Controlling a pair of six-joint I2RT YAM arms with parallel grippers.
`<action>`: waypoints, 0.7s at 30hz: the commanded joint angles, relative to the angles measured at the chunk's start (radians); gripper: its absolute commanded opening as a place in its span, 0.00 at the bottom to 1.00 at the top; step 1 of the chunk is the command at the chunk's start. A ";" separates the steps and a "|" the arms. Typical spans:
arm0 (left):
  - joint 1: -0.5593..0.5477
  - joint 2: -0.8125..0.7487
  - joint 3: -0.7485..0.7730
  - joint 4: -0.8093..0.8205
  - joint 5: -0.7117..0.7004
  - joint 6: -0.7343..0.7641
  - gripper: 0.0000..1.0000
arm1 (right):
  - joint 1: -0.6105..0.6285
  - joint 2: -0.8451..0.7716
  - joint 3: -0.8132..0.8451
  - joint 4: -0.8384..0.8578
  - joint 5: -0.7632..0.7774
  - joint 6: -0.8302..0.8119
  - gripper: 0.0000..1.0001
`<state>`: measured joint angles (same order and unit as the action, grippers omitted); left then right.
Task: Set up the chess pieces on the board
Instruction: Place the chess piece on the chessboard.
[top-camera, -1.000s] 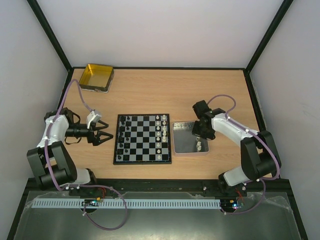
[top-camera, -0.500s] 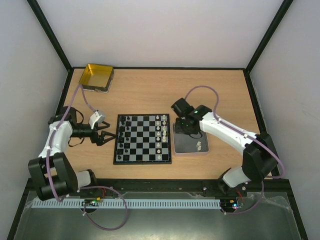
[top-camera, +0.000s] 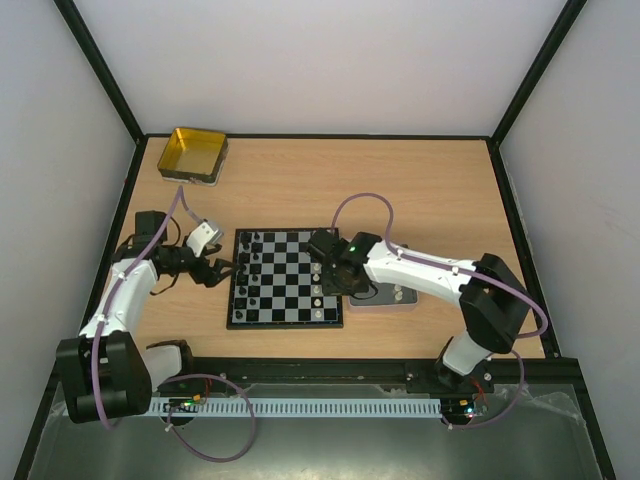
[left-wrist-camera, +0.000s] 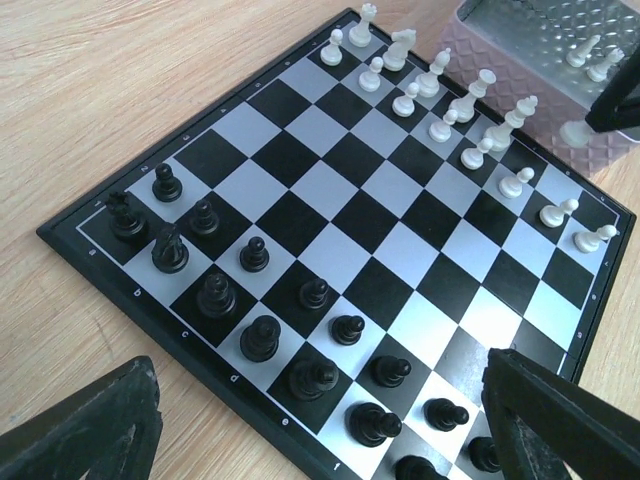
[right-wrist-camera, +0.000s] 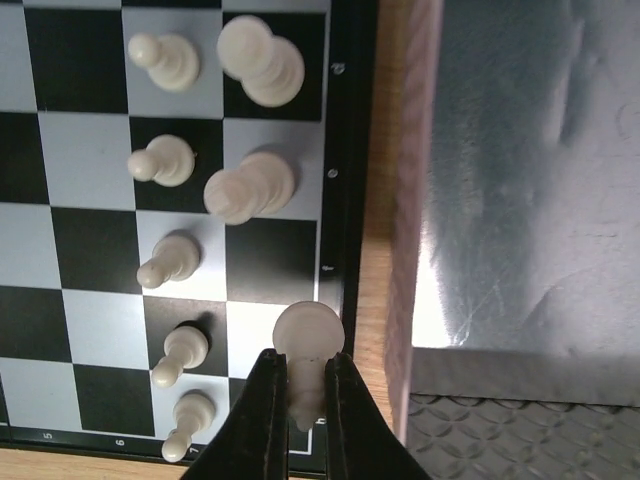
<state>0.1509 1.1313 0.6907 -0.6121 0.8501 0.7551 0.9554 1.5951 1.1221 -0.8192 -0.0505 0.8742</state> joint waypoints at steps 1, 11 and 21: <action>-0.003 0.001 -0.003 0.025 -0.005 -0.024 0.88 | 0.023 0.030 0.015 0.014 0.008 0.034 0.02; -0.002 0.009 -0.009 0.034 0.002 -0.035 0.91 | 0.023 0.088 0.048 0.016 0.020 0.017 0.02; -0.004 0.017 -0.008 0.028 0.006 -0.029 0.91 | 0.023 0.148 0.106 0.017 0.002 0.000 0.02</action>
<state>0.1505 1.1446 0.6903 -0.5816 0.8433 0.7242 0.9749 1.7206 1.1957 -0.7975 -0.0570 0.8791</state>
